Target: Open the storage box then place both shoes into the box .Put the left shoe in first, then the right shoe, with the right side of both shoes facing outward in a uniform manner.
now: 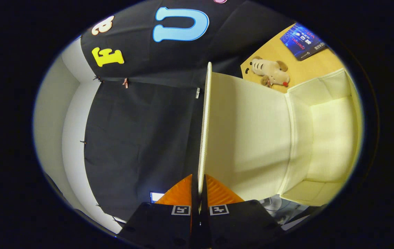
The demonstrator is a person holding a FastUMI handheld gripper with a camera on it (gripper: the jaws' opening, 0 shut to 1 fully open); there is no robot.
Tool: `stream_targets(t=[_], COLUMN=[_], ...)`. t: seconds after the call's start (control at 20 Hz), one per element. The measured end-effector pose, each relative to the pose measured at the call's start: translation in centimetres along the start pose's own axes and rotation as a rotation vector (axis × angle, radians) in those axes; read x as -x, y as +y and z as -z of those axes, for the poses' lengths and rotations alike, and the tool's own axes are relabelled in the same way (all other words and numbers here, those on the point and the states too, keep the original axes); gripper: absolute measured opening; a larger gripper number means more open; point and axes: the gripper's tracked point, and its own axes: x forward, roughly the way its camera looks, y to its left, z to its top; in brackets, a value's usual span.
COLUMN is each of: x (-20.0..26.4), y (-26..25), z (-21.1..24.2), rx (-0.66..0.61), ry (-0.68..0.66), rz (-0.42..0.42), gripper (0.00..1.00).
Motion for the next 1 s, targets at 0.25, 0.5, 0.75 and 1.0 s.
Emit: stream_targets(t=[0.25,0.5,0.75,1.0], x=[-5.5,-8.8,-8.1,-2.4], y=[-0.4,-1.8,-3.5,-6.1], z=[0.8,1.8,1.1,-2.1], rx=[0.022,0.031,0.106,0.258], ry=[0.031,0.065,0.038,-0.11], rz=[0.05,0.096,0.138,0.282], gripper=[0.06,0.06,0.6,0.96])
